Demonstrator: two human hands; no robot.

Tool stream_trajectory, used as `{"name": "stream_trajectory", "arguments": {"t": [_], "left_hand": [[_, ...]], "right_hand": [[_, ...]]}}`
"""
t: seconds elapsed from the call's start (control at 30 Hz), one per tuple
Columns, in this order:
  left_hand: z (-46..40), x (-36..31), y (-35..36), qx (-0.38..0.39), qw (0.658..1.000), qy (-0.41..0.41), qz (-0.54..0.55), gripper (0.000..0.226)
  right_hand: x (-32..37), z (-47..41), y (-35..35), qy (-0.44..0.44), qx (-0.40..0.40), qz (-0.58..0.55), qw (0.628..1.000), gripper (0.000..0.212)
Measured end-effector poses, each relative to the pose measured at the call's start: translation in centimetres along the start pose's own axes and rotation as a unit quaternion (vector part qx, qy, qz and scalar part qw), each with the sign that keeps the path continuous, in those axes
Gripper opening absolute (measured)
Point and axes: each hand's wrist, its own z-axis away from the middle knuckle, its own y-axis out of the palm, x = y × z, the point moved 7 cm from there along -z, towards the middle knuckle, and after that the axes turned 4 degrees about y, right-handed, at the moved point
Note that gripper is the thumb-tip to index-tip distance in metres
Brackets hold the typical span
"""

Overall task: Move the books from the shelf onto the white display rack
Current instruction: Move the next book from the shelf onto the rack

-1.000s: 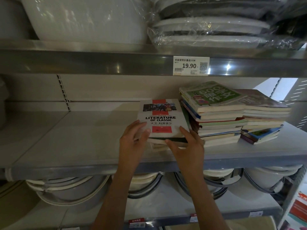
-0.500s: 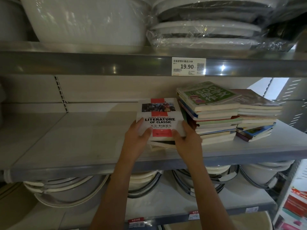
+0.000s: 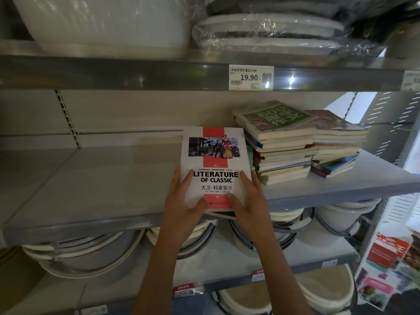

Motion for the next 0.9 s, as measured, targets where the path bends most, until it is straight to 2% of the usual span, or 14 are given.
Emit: {"name": "stream_trajectory", "arguments": {"t": [0.17, 0.3, 0.47, 0.63, 0.8, 0.9], "left_hand": [[2.1, -0.1, -0.2, -0.014, 0.998, 0.061, -0.006, 0.074], [4.1, -0.6, -0.1, -0.020, 0.996, 0.090, 0.018, 0.067], [6.7, -2.6, 0.2, -0.035, 0.992, 0.121, 0.013, 0.066], [9.6, -6.4, 1.8, -0.043, 0.987, 0.155, 0.016, 0.067], [12.9, -9.4, 5.9, 0.012, 0.989, 0.140, 0.049, 0.067], [15.1, -11.3, 9.4, 0.056, 0.986, 0.138, 0.068, 0.065]], "right_hand": [[-1.3, 1.9, -0.3, -0.019, -0.013, -0.028, 0.999, 0.067], [-1.7, 3.9, -1.0, -0.047, -0.029, -0.072, 0.996, 0.062], [-2.4, 5.7, -2.4, -0.072, -0.035, -0.106, 0.991, 0.068], [-2.1, 8.3, -6.5, -0.109, -0.045, -0.149, 0.982, 0.064], [-4.1, 11.2, -12.4, -0.135, -0.034, -0.142, 0.980, 0.072], [-6.5, 13.7, -16.4, -0.114, -0.022, -0.166, 0.979, 0.072]]}}
